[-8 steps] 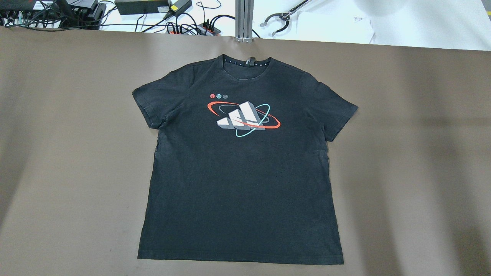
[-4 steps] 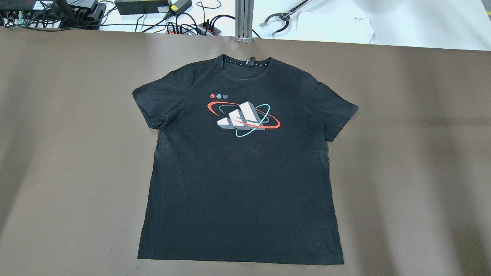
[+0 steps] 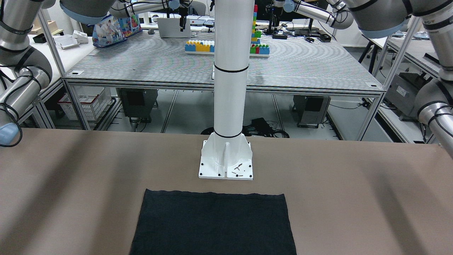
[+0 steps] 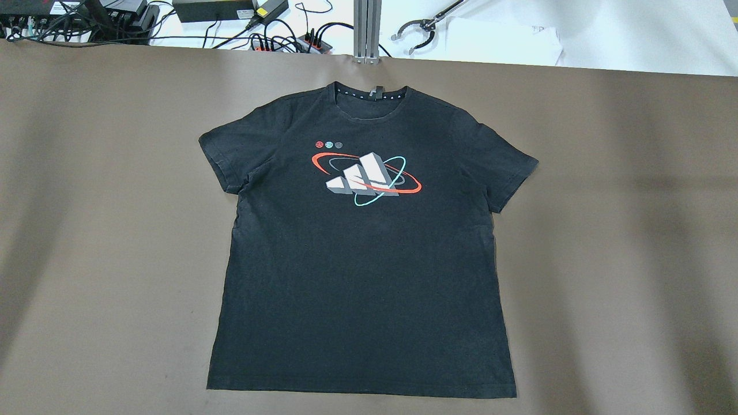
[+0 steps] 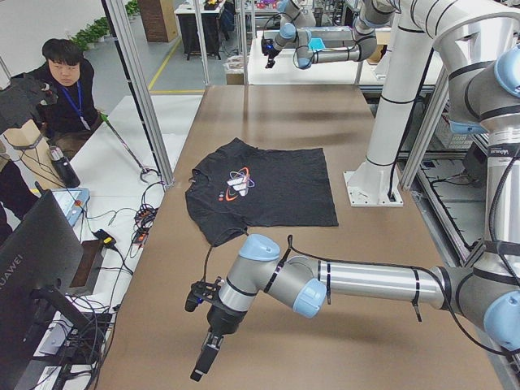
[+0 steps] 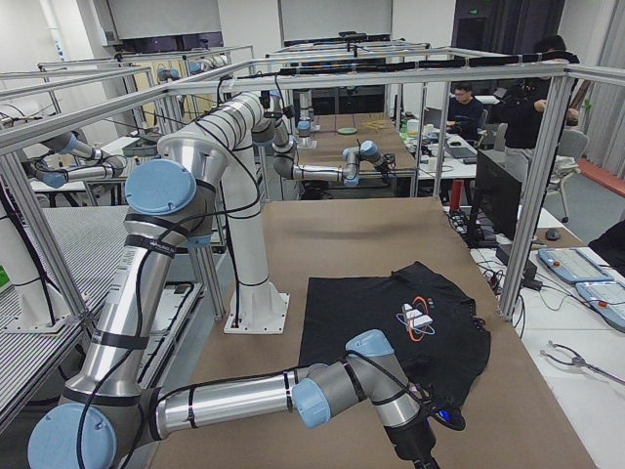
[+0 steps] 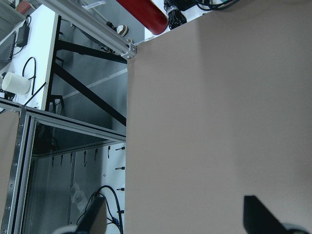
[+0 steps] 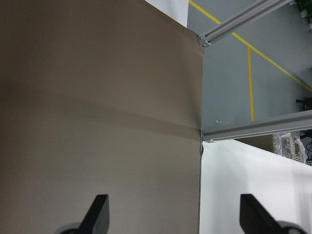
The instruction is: Fold clothes
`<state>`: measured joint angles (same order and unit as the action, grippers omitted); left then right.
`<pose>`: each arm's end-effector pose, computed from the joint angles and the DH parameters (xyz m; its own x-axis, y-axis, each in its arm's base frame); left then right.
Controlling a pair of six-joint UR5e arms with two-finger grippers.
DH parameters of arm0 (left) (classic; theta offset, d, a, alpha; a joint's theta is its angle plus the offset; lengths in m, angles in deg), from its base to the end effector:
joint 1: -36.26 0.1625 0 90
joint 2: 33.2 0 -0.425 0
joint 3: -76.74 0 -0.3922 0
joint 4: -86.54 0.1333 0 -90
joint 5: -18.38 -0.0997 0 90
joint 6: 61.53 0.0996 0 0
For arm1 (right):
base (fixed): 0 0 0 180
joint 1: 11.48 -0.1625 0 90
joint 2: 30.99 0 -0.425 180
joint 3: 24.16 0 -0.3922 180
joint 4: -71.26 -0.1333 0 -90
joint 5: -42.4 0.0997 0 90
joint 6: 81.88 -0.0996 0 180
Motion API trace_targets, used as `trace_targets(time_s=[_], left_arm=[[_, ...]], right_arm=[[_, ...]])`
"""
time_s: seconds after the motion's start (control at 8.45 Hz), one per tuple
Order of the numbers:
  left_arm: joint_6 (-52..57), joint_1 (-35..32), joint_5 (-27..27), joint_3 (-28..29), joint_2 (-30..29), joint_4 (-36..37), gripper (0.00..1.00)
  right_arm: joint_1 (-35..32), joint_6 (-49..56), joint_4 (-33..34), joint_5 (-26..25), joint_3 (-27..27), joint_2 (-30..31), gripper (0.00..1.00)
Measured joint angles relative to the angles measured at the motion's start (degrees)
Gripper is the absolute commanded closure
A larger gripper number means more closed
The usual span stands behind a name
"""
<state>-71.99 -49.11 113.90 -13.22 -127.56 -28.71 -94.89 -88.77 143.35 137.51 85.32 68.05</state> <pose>-0.0782 -0.5672 0.5938 0.9846 -0.0318 -0.1719 0.1104 0.8757 0.4701 0.0715 -0.4651 0.5511 0.9896 -0.0503 0.1348 -0.0178 0.8867 0.4620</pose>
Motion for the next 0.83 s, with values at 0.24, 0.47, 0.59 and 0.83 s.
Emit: trace_targets(time_s=[0.24,0.47,0.59,0.83], left_arm=[[0.0,-0.1,-0.2,0.2,-0.5,-0.2,0.0],[1.1,-0.1,-0.7,0.4,-0.1,-1.7,0.0],[1.3,0.0,-0.8,0.4,-0.1,-2.8,0.0],[1.7,0.8,-0.5,0.5,-0.7,-3.7,0.0]], right_arm=[[0.0,-0.1,-0.3,0.0,-0.2,0.3,0.05],[0.0,-0.3,-0.5,-0.1,-0.3,0.6,0.05],[0.0,-0.5,-0.5,-0.1,-0.3,0.6,0.06],[0.1,-0.8,-0.6,-0.1,-0.6,0.1,0.07]])
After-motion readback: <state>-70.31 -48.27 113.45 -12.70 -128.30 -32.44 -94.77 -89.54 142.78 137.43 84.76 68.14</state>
